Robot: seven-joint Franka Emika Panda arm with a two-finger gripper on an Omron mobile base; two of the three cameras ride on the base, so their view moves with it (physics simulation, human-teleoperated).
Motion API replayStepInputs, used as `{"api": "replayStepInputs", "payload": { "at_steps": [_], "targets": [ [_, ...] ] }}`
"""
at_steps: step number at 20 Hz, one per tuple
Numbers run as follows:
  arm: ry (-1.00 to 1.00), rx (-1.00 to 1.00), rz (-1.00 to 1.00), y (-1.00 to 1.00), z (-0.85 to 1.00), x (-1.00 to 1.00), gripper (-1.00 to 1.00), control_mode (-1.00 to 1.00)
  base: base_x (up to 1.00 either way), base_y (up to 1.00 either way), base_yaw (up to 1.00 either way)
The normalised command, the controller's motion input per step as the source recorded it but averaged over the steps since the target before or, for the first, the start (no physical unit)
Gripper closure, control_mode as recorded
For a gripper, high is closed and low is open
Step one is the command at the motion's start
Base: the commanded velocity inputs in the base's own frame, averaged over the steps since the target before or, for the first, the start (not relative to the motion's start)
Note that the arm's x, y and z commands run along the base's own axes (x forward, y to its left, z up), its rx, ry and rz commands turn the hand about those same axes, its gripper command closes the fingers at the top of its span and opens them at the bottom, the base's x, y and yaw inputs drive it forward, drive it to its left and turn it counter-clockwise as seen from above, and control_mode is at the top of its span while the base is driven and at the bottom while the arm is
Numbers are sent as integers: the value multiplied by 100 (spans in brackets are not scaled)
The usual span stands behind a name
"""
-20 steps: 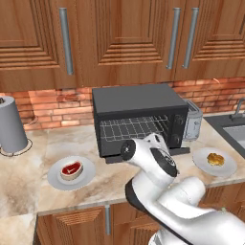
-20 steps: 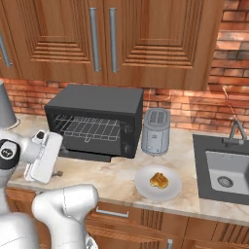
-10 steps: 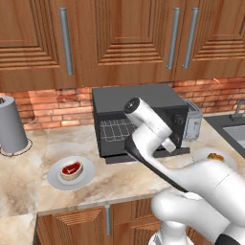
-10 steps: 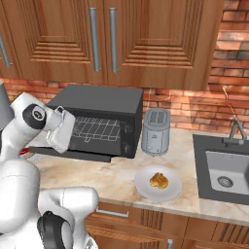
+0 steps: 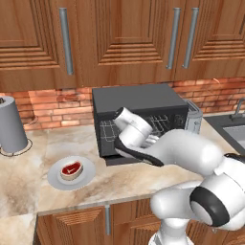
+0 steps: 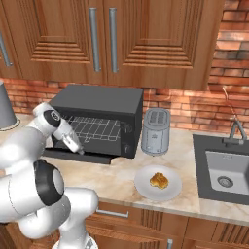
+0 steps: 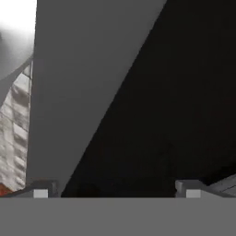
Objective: Open the toaster oven door. Place the bread on the top rack in the toaster oven and place the steak on the bottom rack.
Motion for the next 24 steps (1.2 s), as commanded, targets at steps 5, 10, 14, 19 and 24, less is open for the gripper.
{"api": "replayStepInputs", "payload": {
  "at_steps": [5,10,14,19,24],
  "targets": [
    [22,0,47,0,-100,-89,-100,-100,0,0,0],
    [8,3,10,-1,-84,-54,-100,-100,0,0,0],
    [-24,7,3,16,35,-6,-100,-100,0,0,0],
    [-52,6,-15,71,85,47,-100,-100,0,0,0],
    [-53,9,-30,45,68,68,-100,-100,0,0,0]
  ]
}}
